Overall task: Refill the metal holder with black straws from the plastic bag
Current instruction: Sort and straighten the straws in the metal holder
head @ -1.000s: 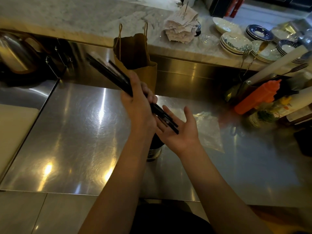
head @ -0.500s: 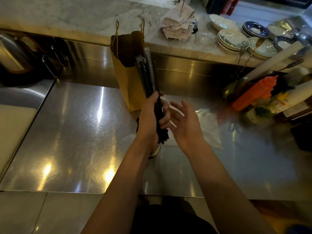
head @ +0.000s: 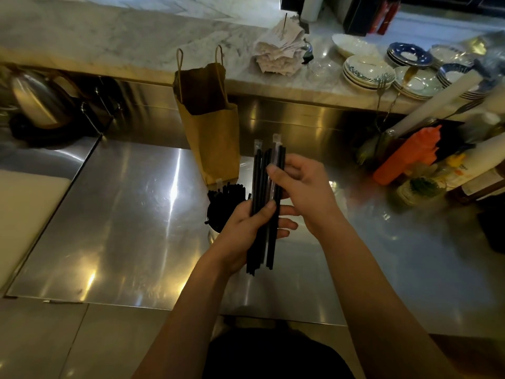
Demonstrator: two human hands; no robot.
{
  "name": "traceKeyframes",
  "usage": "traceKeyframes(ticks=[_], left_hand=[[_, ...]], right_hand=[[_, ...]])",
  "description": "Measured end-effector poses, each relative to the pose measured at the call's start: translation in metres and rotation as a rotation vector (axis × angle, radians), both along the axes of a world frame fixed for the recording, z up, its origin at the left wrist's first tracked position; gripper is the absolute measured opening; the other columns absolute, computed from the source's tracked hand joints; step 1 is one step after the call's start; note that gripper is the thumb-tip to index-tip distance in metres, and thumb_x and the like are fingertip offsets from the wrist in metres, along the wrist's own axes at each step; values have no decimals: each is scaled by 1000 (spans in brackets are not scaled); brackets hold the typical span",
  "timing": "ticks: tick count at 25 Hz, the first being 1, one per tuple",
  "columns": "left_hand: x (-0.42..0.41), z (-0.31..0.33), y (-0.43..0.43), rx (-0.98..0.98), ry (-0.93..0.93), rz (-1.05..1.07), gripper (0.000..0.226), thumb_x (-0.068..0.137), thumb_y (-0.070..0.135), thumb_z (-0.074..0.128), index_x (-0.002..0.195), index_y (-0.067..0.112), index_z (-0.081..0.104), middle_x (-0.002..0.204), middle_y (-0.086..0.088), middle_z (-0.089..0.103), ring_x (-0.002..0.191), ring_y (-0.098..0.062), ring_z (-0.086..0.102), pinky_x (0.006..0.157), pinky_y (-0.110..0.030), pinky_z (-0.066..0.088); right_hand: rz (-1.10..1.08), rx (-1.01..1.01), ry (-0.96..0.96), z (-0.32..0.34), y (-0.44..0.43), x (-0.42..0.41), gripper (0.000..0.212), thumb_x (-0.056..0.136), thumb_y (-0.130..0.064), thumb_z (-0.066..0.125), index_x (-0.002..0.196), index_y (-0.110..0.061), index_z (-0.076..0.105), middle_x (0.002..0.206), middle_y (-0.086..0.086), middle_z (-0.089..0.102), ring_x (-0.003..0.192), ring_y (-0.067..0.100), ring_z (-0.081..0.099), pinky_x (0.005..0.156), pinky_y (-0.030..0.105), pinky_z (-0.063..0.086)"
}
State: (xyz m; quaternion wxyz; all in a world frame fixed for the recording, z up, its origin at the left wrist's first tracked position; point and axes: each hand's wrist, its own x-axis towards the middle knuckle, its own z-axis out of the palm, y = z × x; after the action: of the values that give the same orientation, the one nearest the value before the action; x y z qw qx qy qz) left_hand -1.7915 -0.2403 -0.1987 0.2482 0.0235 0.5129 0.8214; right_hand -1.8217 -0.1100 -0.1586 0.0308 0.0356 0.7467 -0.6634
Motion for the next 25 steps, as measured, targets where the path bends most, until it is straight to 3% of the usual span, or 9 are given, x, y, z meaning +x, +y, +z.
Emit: traceKeyframes(ticks=[6, 12, 18, 21, 25], left_hand=[[10, 1, 19, -2, 50, 65, 28, 100, 12, 44, 125, 16, 56, 102, -9, 73, 78, -16, 69, 65, -23, 52], [18, 2, 30, -32, 89, 62, 29, 100, 13, 45, 126, 14, 58, 102, -7, 73, 78, -14, 68, 66, -21, 52], [28, 5, 36, -54, 128, 72, 27, 100, 13, 45, 122, 17, 59, 99, -5, 73, 70, -11, 65, 61, -21, 48], [31, 4, 35, -46, 132, 65, 27, 100, 11, 43, 123, 14, 57, 98, -6, 72, 59, -9, 59, 59, -24, 43], [32, 4, 34, -50, 128, 62, 27, 100, 12, 44, 122, 16, 58, 99, -6, 73, 64, -11, 62, 60, -23, 47]], right_hand=[[33, 72, 84, -2, 25, 0, 15, 96, -17, 56, 101, -12, 70, 90, 5, 74, 83, 17, 72, 76, 35, 60], [-113, 7, 180, 1, 43, 3, 24, 91, -11, 64, 115, -13, 66, 93, 6, 73, 81, 13, 71, 68, 24, 57], [-233, -113, 225, -1, 45, 9, 17, 87, -7, 68, 103, -14, 70, 92, 5, 74, 86, 16, 73, 70, 28, 59], [-207, -77, 241, 0, 46, 12, 16, 88, -8, 67, 102, -15, 69, 92, 4, 73, 84, 14, 72, 68, 25, 58], [-116, -7, 267, 4, 49, 11, 20, 91, -11, 64, 110, -15, 67, 96, 5, 72, 82, 13, 72, 65, 24, 58]])
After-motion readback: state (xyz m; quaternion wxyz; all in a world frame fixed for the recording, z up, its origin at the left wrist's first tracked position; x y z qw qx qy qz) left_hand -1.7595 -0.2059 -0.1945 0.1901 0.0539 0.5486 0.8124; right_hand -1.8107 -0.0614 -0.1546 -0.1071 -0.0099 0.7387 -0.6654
